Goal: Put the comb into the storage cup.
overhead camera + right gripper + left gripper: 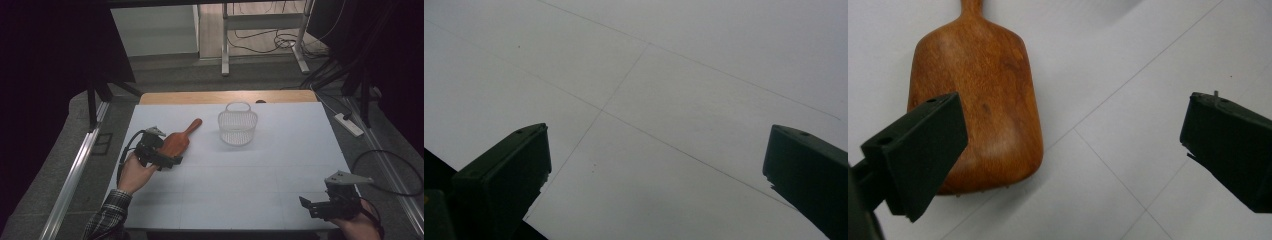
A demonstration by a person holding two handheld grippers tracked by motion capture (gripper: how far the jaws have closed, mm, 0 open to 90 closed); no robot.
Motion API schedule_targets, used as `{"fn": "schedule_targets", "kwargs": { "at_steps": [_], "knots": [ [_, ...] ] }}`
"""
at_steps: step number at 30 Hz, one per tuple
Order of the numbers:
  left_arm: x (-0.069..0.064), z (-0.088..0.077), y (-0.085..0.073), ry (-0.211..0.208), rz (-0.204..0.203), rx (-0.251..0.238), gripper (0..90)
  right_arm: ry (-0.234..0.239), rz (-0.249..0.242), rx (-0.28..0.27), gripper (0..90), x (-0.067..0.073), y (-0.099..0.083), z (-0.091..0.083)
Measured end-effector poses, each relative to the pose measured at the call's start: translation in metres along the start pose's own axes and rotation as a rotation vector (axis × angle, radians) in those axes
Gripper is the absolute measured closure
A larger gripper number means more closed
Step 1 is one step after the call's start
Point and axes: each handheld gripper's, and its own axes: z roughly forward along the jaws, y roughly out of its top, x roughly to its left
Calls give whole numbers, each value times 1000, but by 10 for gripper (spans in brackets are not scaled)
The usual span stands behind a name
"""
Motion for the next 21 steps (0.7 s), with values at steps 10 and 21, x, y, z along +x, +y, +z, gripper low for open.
{"fn": "schedule_targets", "kwargs": {
  "at_steps": [10, 21],
  "knots": [
    [5, 11, 18, -7, 10, 18, 0, 1, -3, 3, 0, 0, 0, 0],
    [12, 24, 34, -13, 0, 22, 0, 4, -6, 3, 0, 0, 0, 0]
  ]
}}
